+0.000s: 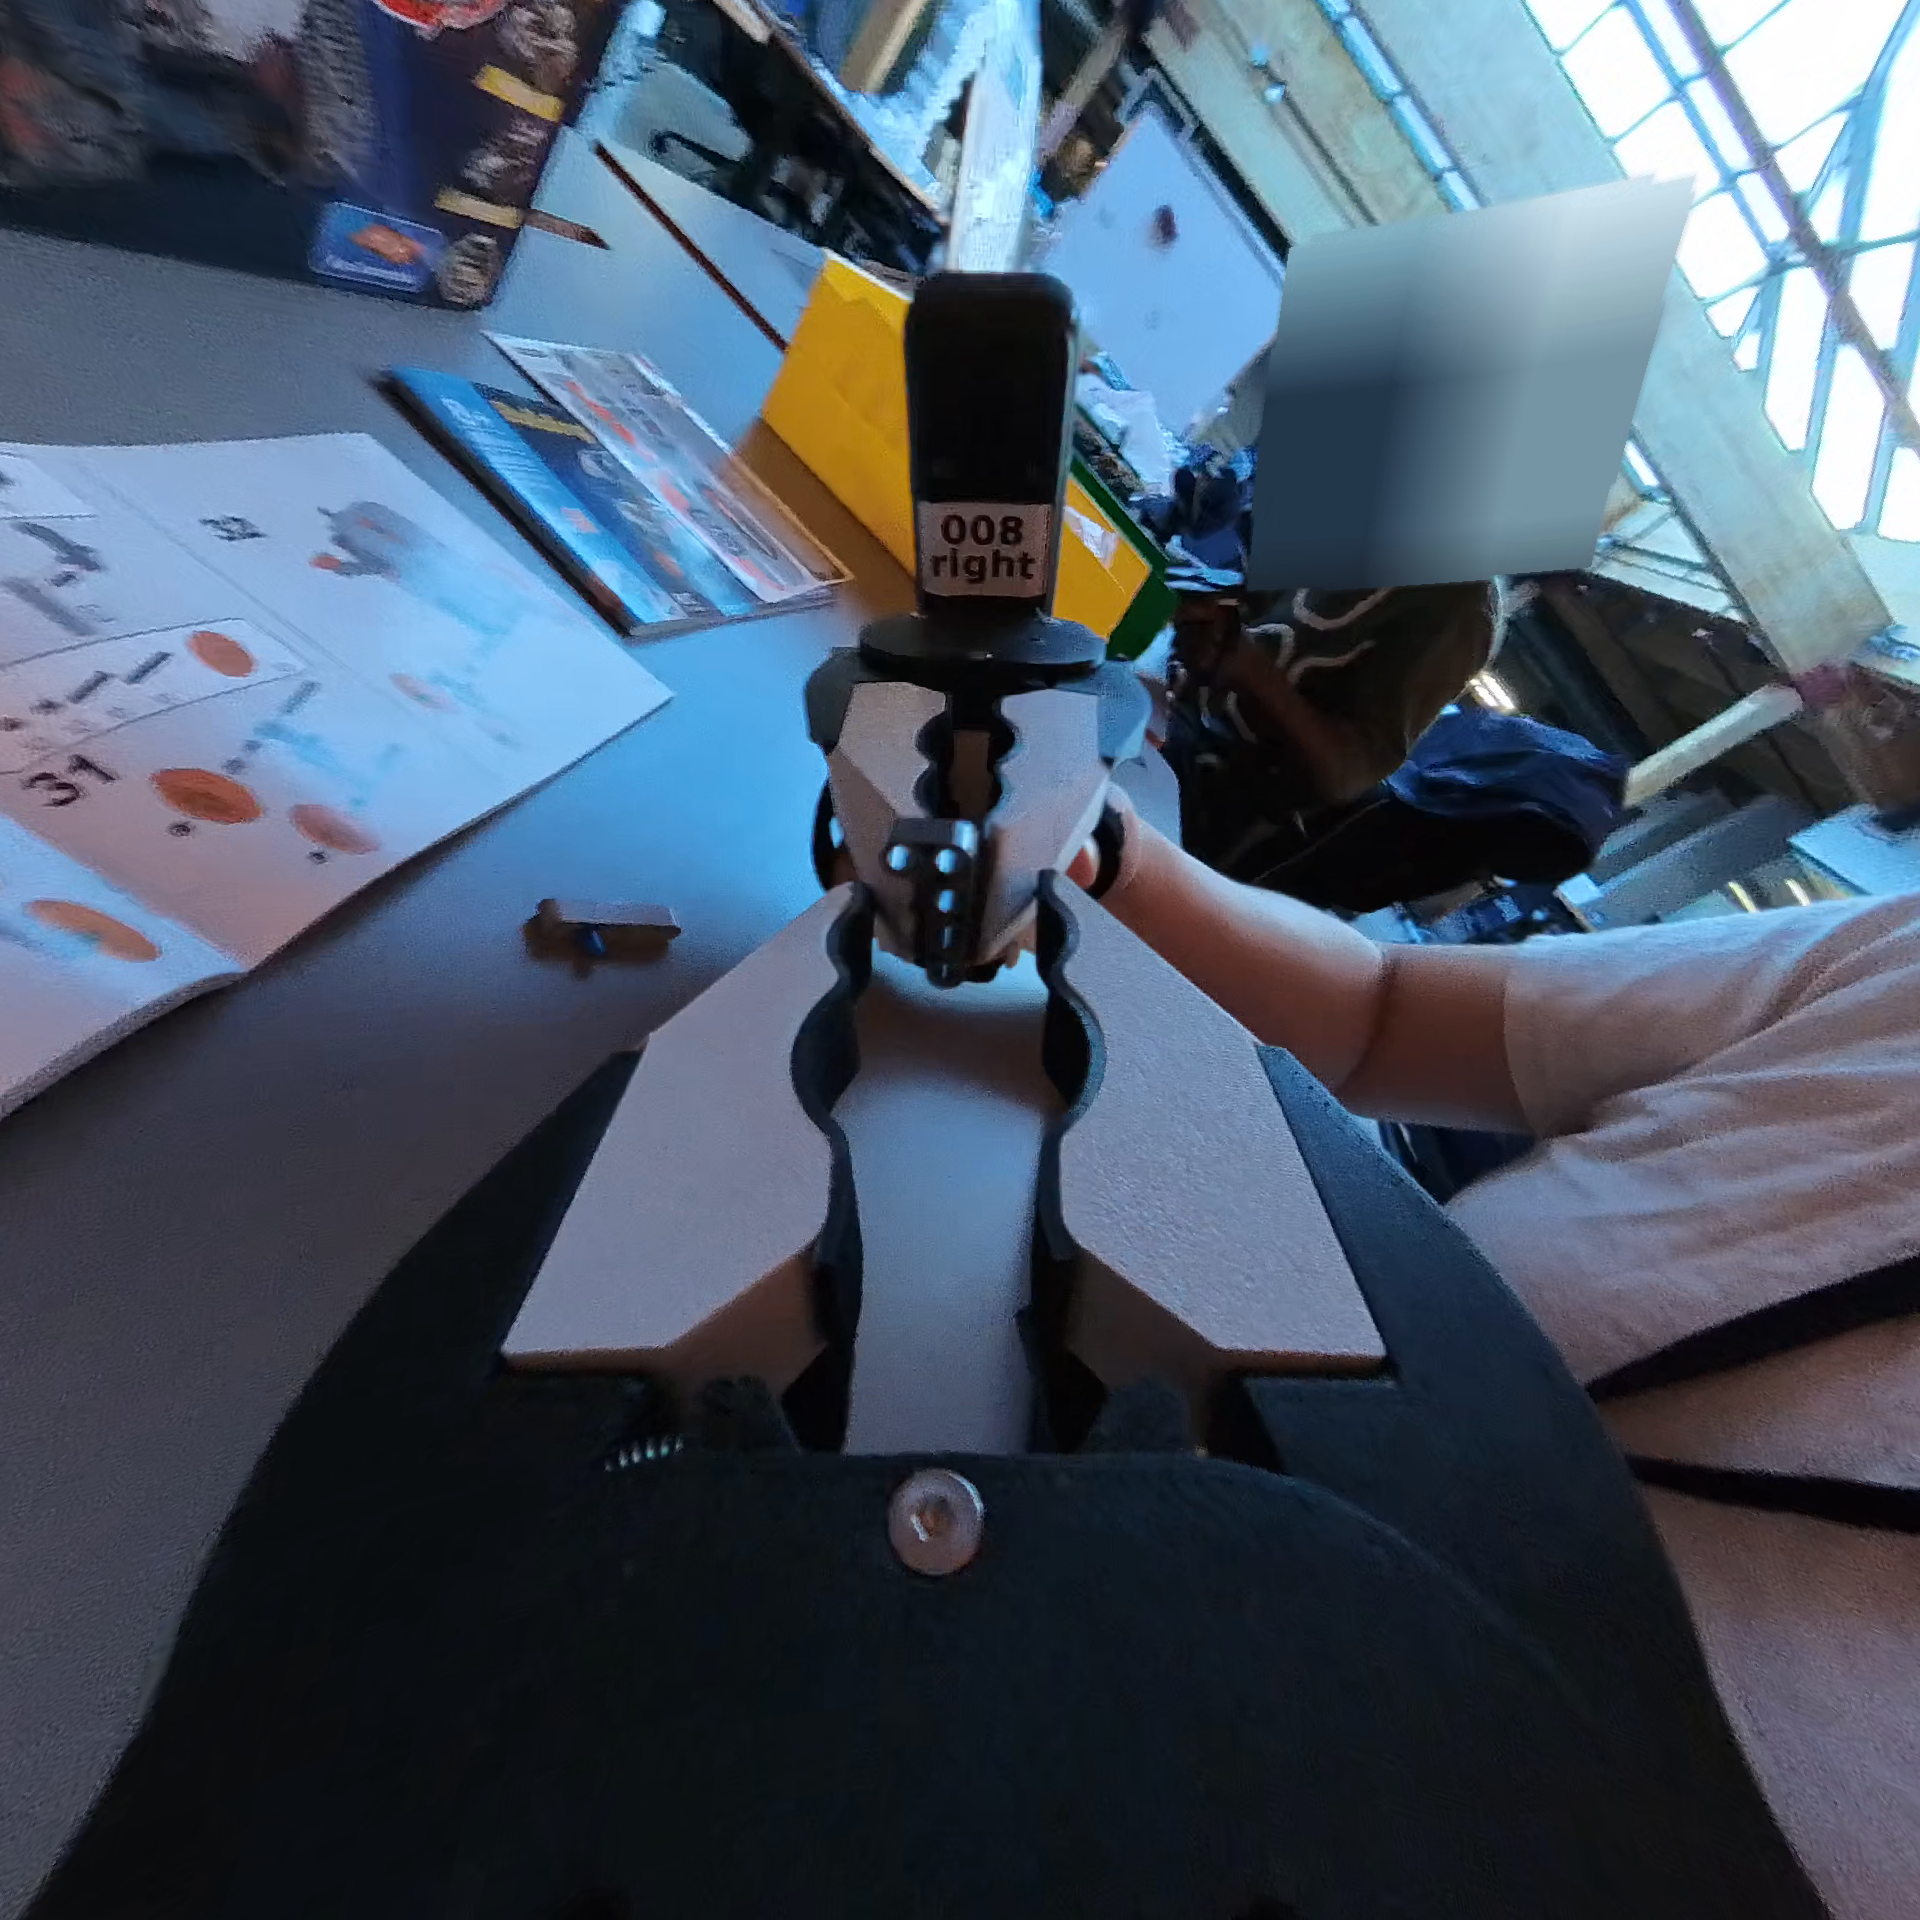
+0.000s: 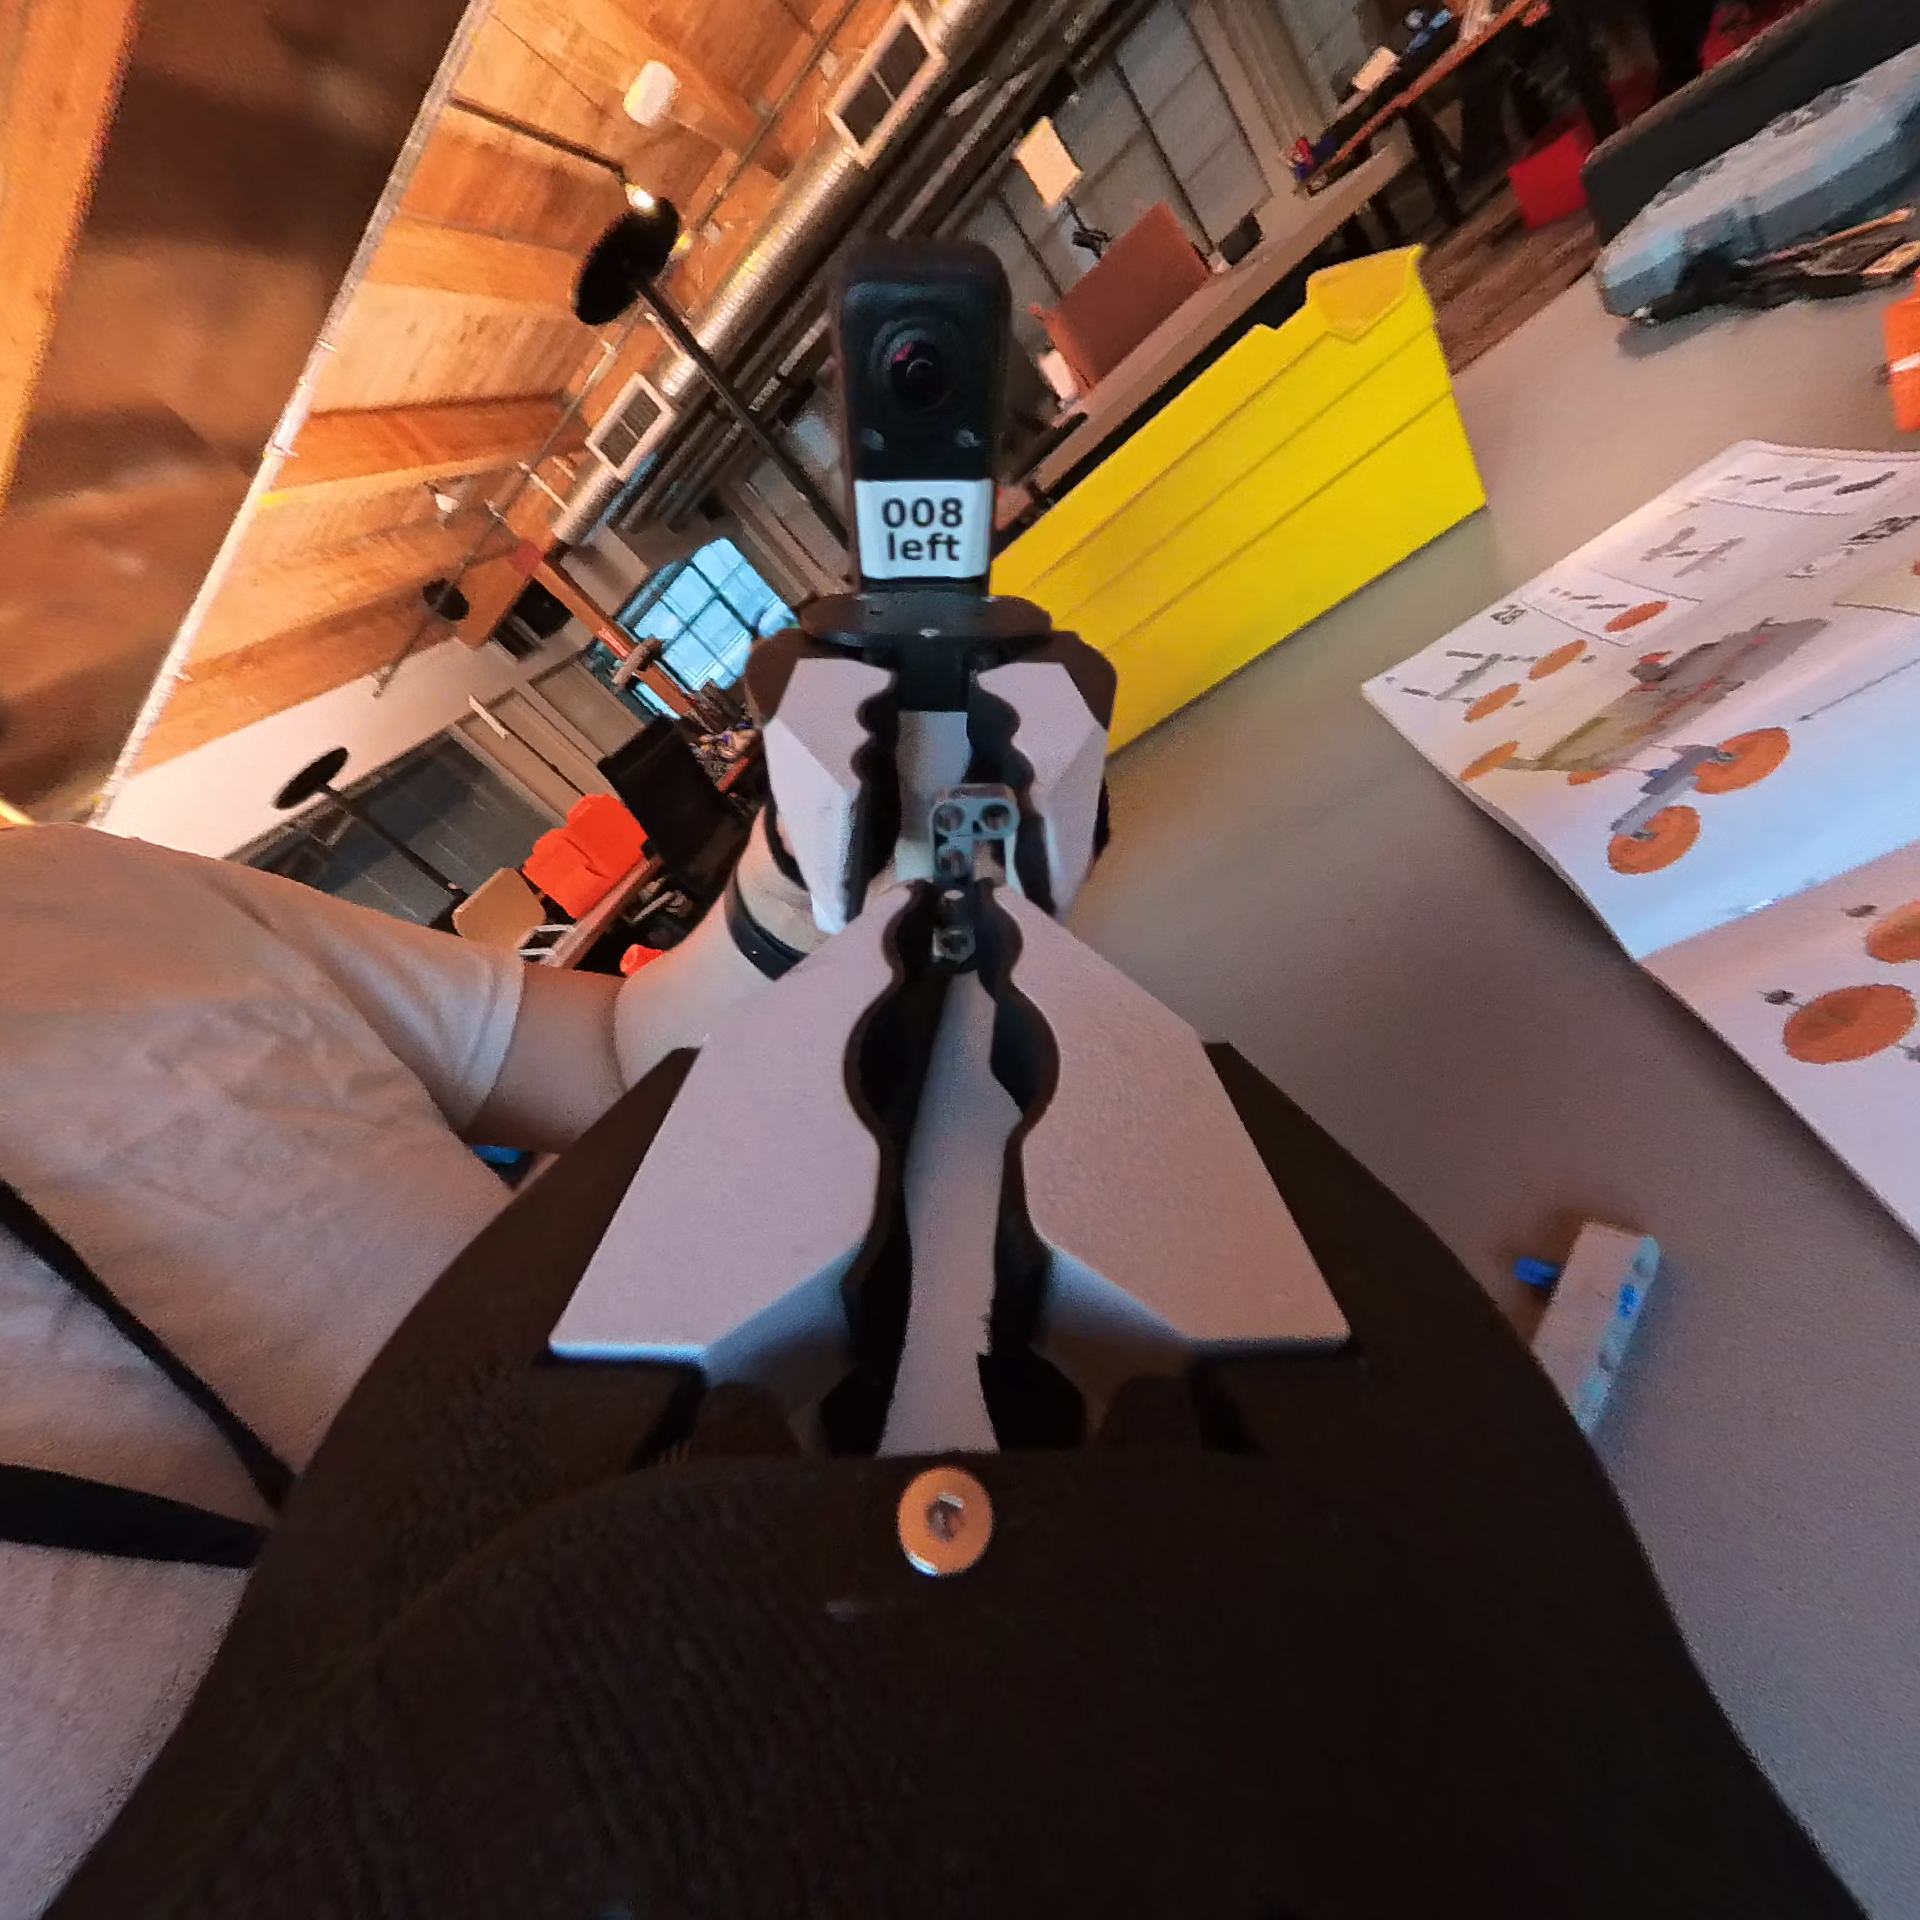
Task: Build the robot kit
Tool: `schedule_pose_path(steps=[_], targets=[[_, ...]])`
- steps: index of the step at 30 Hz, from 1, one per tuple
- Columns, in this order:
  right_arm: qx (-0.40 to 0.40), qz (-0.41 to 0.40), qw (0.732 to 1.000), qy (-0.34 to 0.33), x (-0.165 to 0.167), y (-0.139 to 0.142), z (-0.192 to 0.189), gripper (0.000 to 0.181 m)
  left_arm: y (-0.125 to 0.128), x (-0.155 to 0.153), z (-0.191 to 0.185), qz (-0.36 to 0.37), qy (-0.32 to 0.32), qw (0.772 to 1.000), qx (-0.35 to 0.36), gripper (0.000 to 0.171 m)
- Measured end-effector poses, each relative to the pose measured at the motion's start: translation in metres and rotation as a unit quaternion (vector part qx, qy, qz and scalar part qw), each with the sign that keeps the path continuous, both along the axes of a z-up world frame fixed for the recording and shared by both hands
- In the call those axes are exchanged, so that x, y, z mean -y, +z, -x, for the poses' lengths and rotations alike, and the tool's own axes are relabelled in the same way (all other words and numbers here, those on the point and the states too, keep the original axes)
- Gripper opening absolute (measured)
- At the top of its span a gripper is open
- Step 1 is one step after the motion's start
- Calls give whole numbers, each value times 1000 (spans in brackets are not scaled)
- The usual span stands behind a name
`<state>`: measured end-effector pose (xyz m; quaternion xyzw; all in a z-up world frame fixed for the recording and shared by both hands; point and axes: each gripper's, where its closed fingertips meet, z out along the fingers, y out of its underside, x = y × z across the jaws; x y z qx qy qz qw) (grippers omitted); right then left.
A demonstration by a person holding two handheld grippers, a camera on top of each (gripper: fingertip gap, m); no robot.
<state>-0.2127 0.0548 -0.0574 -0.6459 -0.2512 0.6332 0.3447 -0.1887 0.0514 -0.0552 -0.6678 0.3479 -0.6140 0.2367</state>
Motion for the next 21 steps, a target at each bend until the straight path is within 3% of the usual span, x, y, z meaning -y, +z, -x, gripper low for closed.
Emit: schedule_pose_path(steps=[4, 8, 13, 15, 17, 19, 21], targets=[[18, -22, 1000, -11, -6, -1, -8, 6, -1, -6, -9, -4, 5, 1000, 16, 27], [25, -38, 999, 13, -1, 4, -6, 6, 13, -11, -5, 36, 0, 996, 77, 12], [24, -6, 1000, 5, -8, -4, -7, 10, 7, -16, -5, -41, 22, 998, 38, 11], [29, -12, 1000, -1, -10, -4, -8, 19, 19, -22, -4, -28, 38, 997, 63, 11], [13, -32, 999, -8, -10, 5, -9, 3, 29, -28, -4, -13, 47, 994, 95, 12], [6, -56, 998, -29, -13, 11, -12, 8, 35, -25, -5, 8, 28, 993, 117, 11], [-6, -63, 998, -25, -11, 17, -13, 0, 37, -25, -5, 6, 28, 990, 135, 11]])
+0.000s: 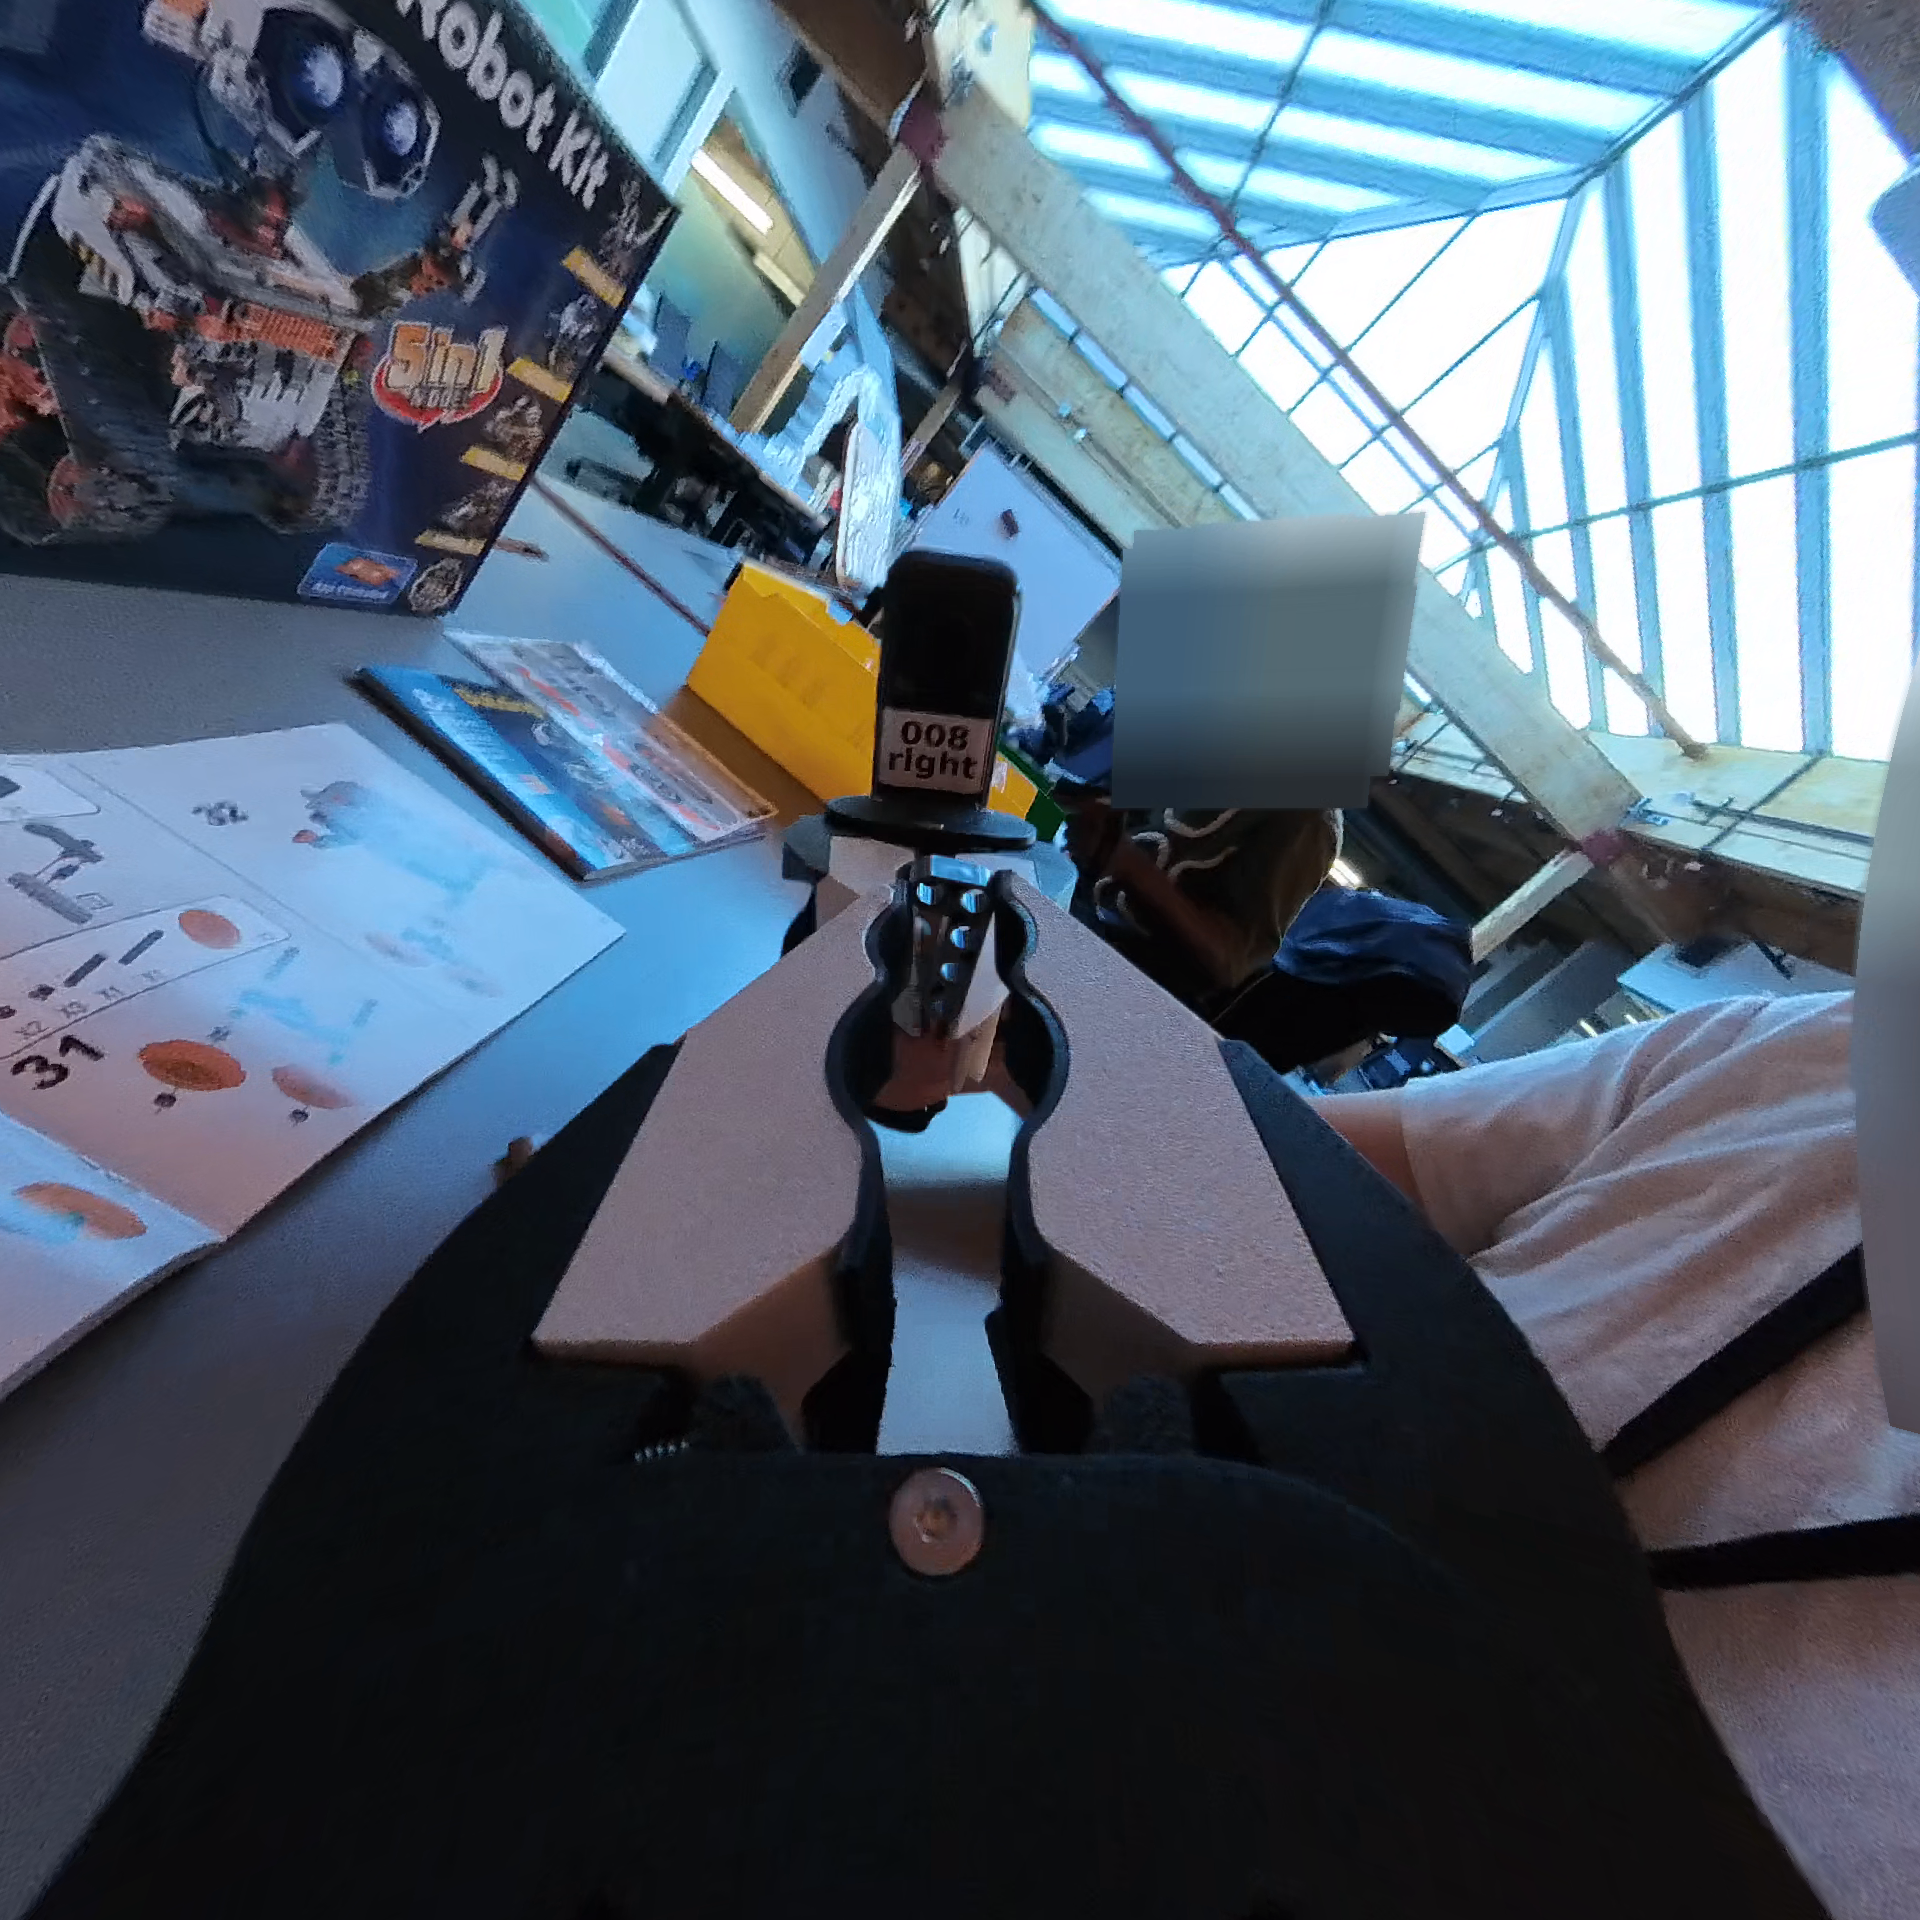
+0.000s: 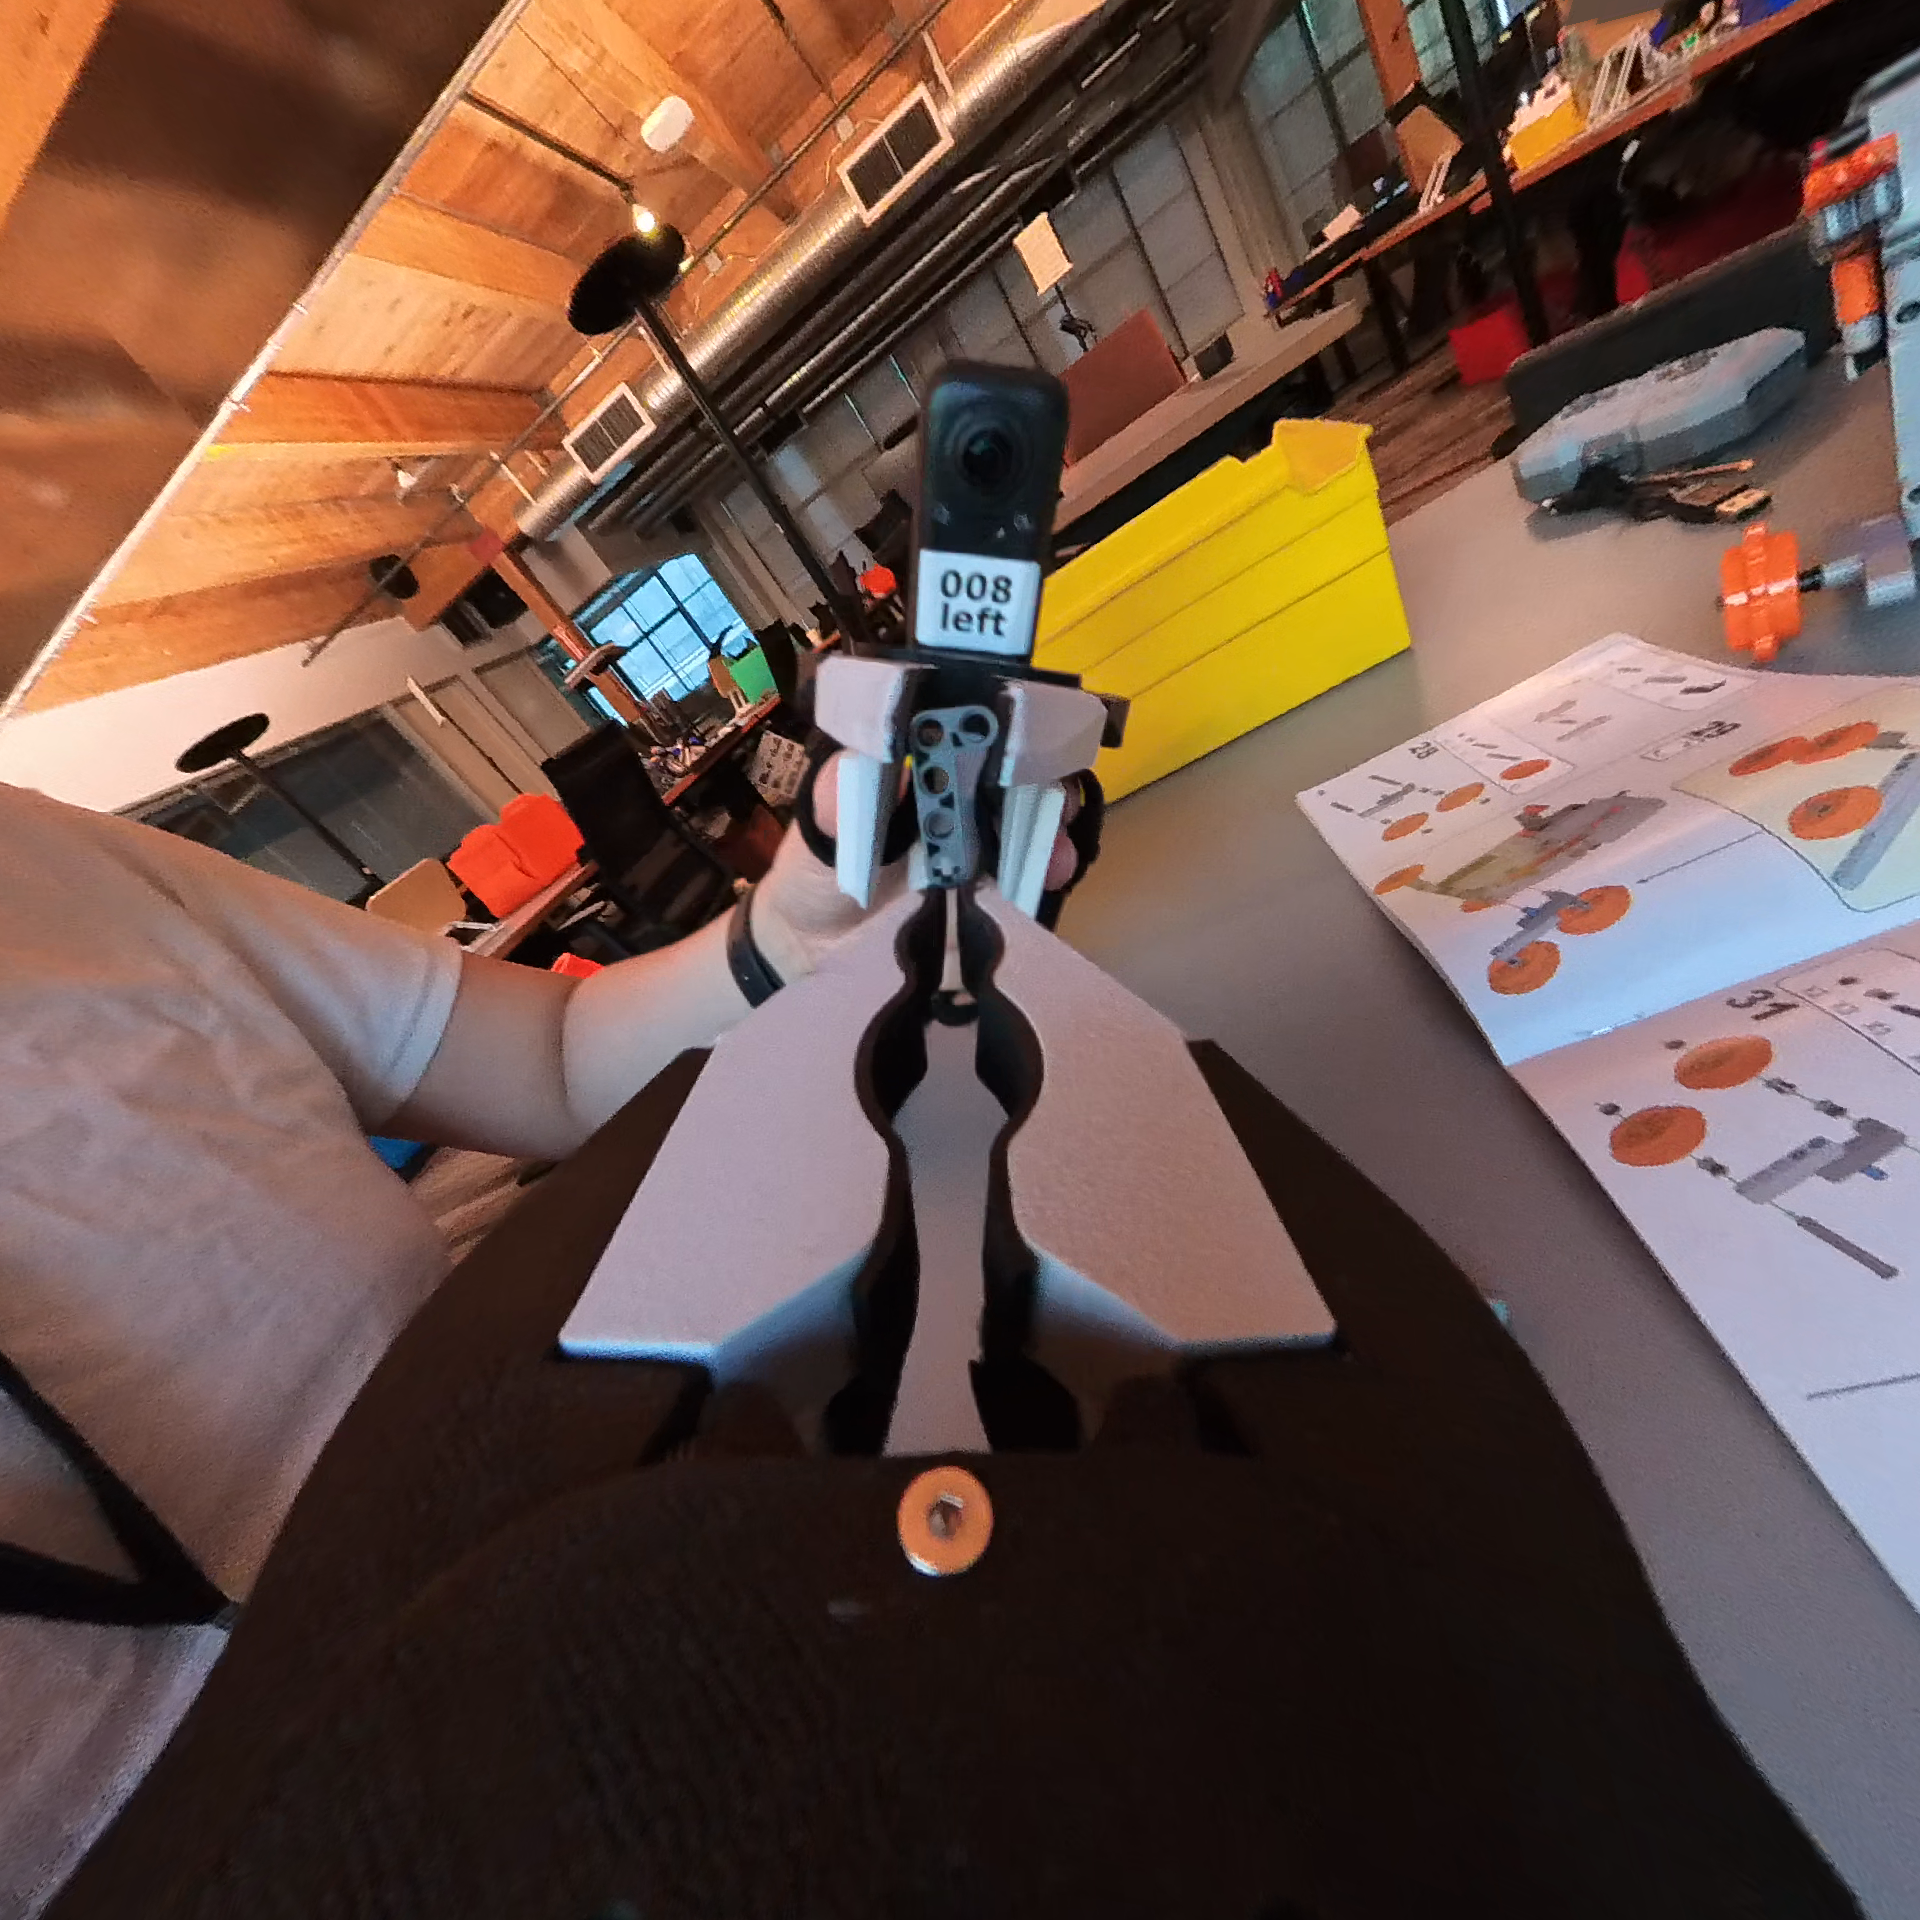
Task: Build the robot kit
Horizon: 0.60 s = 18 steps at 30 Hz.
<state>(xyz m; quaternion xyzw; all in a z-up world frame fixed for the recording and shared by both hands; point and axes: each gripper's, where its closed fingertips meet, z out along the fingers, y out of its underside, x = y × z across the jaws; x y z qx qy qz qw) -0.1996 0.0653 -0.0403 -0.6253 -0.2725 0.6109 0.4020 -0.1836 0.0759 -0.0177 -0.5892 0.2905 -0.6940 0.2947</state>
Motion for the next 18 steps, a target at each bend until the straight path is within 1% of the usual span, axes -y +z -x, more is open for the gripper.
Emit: schedule_pose_path(steps=[1, 2, 3, 4, 5, 6, 7, 10, 11, 12, 13, 14, 16, 18], targets=[[-2, -11, 1000, -4, 0, 3, 0, 3, 2, -1, 1, 2, 3, 1000, 11, 12], [1, -22, 1000, -10, 0, 4, 1, 11, 2, -1, 1, 10, 4, 1000, 18, 11], [0, -23, 1000, -10, 1, 6, 2, 23, 1, -1, 2, 12, -1, 1000, 19, 11], [-1, -14, 1000, -12, 0, 6, 3, 30, 0, 0, 2, 11, -1, 1000, 18, 11], [-9, -8, 1000, -16, -2, 8, 3, 28, -1, 1, 1, 8, -2, 1000, 19, 11], [-12, -4, 1000, -14, -1, 9, 3, 9, 0, 3, 1, 7, -9, 1000, 25, 11], [-11, -6, 1000, -9, 1, 9, 3, 6, 1, 5, 1, 9, -13, 999, 29, 11], [-1, -40, 999, -16, 3, 12, 1, 6, 3, 8, 1, 12, -20, 999, 43, 11], [-12, -40, 999, -22, 2, 16, 0, 6, 5, 9, 2, 17, -23, 998, 55, 15], [-26, -33, 999, -18, 3, 20, -1, 5, 7, 12, 2, 16, -28, 997, 66, 8], [-30, -25, 999, -11, 4, 20, -1, 6, 6, 14, 2, 12, -28, 997, 67, 6], [-26, -23, 999, -13, 3, 18, -1, 6, 5, 14, 2, 0, -18, 998, 60, 5], [-14, -29, 999, -17, 2, 16, -1, 6, 2, 13, 1, -47, 9, 998, 39, 4], [-5, -25, 1000, -10, 3, 14, -1, 6, 2, 13, 0, -65, 13, 997, 26, 4]])
